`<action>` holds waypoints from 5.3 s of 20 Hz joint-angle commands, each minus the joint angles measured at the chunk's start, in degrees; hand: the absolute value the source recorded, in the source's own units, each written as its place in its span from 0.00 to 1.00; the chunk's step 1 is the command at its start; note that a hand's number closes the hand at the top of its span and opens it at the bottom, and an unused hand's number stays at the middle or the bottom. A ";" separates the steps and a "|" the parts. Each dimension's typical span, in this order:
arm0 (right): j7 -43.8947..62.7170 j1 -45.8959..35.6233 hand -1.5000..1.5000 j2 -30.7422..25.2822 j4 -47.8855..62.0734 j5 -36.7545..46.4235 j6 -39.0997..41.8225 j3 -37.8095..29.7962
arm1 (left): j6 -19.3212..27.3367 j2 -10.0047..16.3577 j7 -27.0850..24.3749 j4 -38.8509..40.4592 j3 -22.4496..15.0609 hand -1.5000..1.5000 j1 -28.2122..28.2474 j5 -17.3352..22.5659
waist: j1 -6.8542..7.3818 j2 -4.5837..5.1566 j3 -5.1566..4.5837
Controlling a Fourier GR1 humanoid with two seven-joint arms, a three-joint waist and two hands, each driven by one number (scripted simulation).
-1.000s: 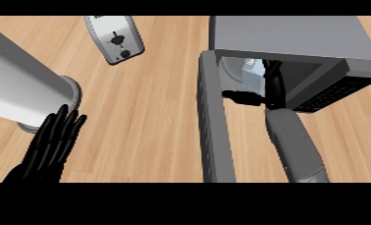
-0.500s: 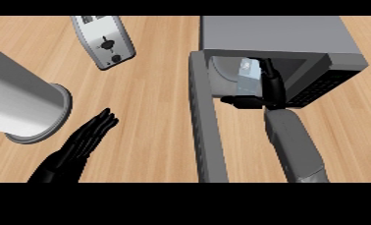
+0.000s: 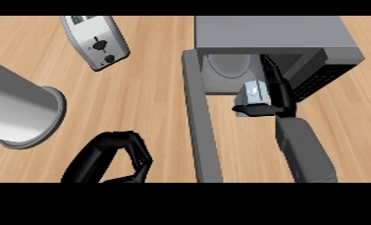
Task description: Pick up the milk, place it into the microwave and close the microwave
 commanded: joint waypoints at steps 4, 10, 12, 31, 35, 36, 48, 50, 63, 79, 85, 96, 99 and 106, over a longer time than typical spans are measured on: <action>5.64 12.43 0.00 -0.79 -15.44 -1.76 4.09 3.21 | 1.37 0.04 -1.63 9.09 -1.29 1.00 -6.91 -6.90 | -0.53 0.04 0.13; 8.39 22.40 0.00 -2.17 -27.20 -1.76 6.62 5.71 | 2.78 -2.19 2.12 19.84 -9.96 1.00 -15.32 -8.07 | -1.19 0.06 0.11; 6.36 27.82 0.00 -2.76 -33.21 -3.48 8.39 5.38 | 4.36 -2.21 -4.01 24.96 -12.37 1.00 -13.88 -9.74 | -1.41 0.06 0.09; 25.64 37.20 0.00 -8.70 -61.96 -20.52 18.93 1.92 | 43.97 -2.20 -1.62 41.07 -44.63 1.00 -37.72 14.58 | -5.04 0.72 -0.02; 25.18 38.08 0.00 -11.10 -63.59 -23.04 21.92 0.51 | 49.75 -2.20 -7.74 43.44 -44.87 1.00 -39.35 20.18 | -6.44 1.04 -0.05; 26.55 36.62 0.00 -10.99 -64.24 -23.80 21.83 1.13 | 49.11 -2.20 -8.28 44.97 -43.73 1.00 -41.56 21.82 | -6.64 1.26 -0.08; 31.34 32.78 0.00 -15.00 -68.16 -31.31 28.64 3.92 | 55.80 -2.22 -12.55 51.61 -39.23 1.00 -53.92 32.86 | -11.52 2.55 -0.12; 31.83 32.04 0.00 -14.79 -68.40 -31.66 29.16 5.22 | 57.13 -2.22 -11.76 52.32 -38.84 1.00 -55.76 34.81 | -12.49 2.87 -0.06; 36.30 30.85 0.00 -18.00 -70.51 -39.80 29.92 3.24 | 58.29 -2.23 -18.06 56.57 -30.92 1.00 -59.59 45.93 | -15.91 3.98 -0.30; 39.41 27.17 0.00 -21.43 -71.79 -44.99 29.36 1.18 | 55.68 -2.23 -24.63 62.65 -29.94 1.00 -62.12 53.23 | -16.98 5.10 -0.17; 40.47 26.73 0.00 -22.24 -72.01 -47.26 29.55 1.04 | 54.79 -2.24 -27.10 63.94 -30.44 1.00 -62.66 54.99 | -17.25 5.06 -0.11; 42.84 25.86 0.00 -24.80 -71.87 -50.11 28.94 -0.55 | 55.12 -2.24 -30.08 65.56 -31.27 1.00 -63.51 57.91 | -18.18 4.97 -0.05; 43.35 25.94 0.00 -25.12 -72.21 -50.77 29.21 -0.24 | 55.29 -2.23 -31.10 65.90 -31.28 1.00 -63.43 58.62 | -18.36 5.10 -0.04; 43.83 24.67 0.00 -26.17 -71.75 -53.11 28.63 -1.78 | 54.48 -2.24 -33.20 66.59 -32.08 1.00 -63.23 60.20 | -18.13 5.34 -0.01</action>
